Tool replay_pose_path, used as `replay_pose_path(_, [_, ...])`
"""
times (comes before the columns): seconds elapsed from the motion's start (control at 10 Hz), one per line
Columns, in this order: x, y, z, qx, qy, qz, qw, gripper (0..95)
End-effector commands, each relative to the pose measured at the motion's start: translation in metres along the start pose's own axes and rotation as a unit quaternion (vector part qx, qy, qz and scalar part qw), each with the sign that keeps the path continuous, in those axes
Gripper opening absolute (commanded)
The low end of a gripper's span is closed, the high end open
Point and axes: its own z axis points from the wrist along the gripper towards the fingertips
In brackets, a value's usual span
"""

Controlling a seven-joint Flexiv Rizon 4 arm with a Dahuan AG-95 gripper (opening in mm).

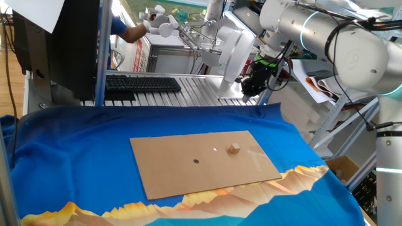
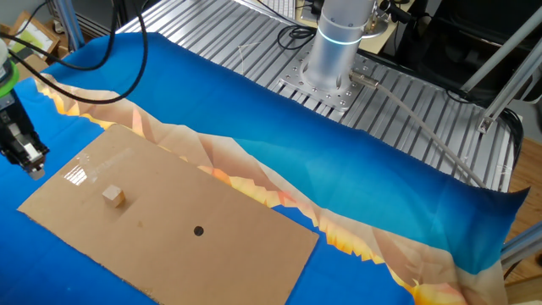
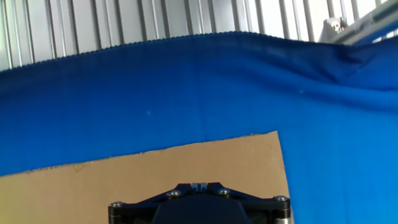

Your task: Use the gripper to push the small block from left to right

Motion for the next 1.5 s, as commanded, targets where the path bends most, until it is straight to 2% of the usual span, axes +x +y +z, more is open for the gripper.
replay_pose_path(0.1, [0.004, -0.002, 0.002, -0.007, 0.004, -0.057, 0.9983, 0.0])
replay_pose_path(0.4, [0.007, -0.017, 0.009, -0.022, 0.001, -0.092, 0.9955, 0.0])
replay_pose_path(0.5, [0.007, -0.020, 0.010, -0.023, 0.001, -0.097, 0.9950, 0.0])
replay_pose_path(0.8, [0.011, -0.027, 0.019, -0.024, -0.012, -0.097, 0.9949, 0.0])
replay_pose_path(1.1, [0.031, -0.030, 0.022, -0.028, -0.018, -0.094, 0.9950, 0.0])
replay_pose_path(1.5, [0.046, -0.029, 0.022, -0.029, -0.020, -0.093, 0.9950, 0.0])
